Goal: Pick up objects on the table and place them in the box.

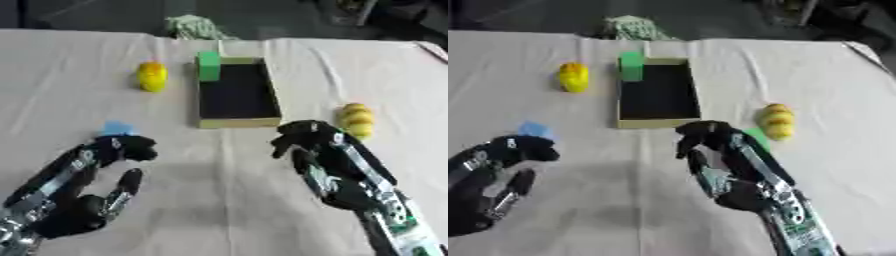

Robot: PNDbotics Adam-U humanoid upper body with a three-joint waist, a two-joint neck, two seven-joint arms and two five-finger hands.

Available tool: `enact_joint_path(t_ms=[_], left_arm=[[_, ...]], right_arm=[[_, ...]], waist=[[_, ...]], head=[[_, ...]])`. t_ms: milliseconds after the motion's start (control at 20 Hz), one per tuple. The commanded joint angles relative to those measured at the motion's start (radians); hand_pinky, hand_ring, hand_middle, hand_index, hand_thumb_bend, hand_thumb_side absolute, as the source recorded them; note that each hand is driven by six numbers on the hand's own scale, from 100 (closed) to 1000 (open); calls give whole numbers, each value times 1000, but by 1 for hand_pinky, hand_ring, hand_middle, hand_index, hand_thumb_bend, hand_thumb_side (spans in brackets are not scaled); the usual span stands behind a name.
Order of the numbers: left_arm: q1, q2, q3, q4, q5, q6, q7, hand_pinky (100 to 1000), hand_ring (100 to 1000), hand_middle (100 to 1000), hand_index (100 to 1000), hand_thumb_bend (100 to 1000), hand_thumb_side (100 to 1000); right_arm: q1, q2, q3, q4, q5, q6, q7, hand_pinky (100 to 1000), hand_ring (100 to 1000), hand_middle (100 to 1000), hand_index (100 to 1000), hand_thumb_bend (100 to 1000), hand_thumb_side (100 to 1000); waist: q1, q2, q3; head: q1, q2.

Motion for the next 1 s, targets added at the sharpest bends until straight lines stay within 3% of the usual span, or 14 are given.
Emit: enact_joint_path(t_ms=[50,250,500,650,800,1000], left_arm=[[-10,4,2,-21,7,1,1,829,781,709,861,100,525],[-12,5,2,-21,16,1,2,829,781,707,862,100,523],[-32,28,13,-21,7,-19,0,826,774,693,860,100,439],[-71,83,32,-21,-13,-42,30,821,771,700,863,100,317],[-126,149,61,-21,-49,-50,69,817,774,715,865,100,306],[-210,237,96,-21,-102,-9,123,814,778,734,874,100,286]], right_arm=[[-7,-14,-4,-21,-5,-4,-1,739,579,568,779,100,423],[-9,-14,-4,-21,-5,-10,-1,736,573,562,773,100,423],[-7,-13,-2,-21,1,-10,3,742,591,589,788,100,422],[-4,-15,-3,-21,7,-6,3,742,592,591,789,100,422],[1,-19,-6,-21,13,-6,-3,742,592,590,789,100,421],[7,-21,-6,-21,18,-6,-5,742,592,590,789,100,421]], waist=[[4,-13,0],[5,-13,0],[6,-14,0],[11,-16,-1],[16,-19,-1],[19,-22,-7]], head=[[-3,-9],[-3,-9],[-6,-9],[-14,-12],[-21,-15],[-25,-20]])
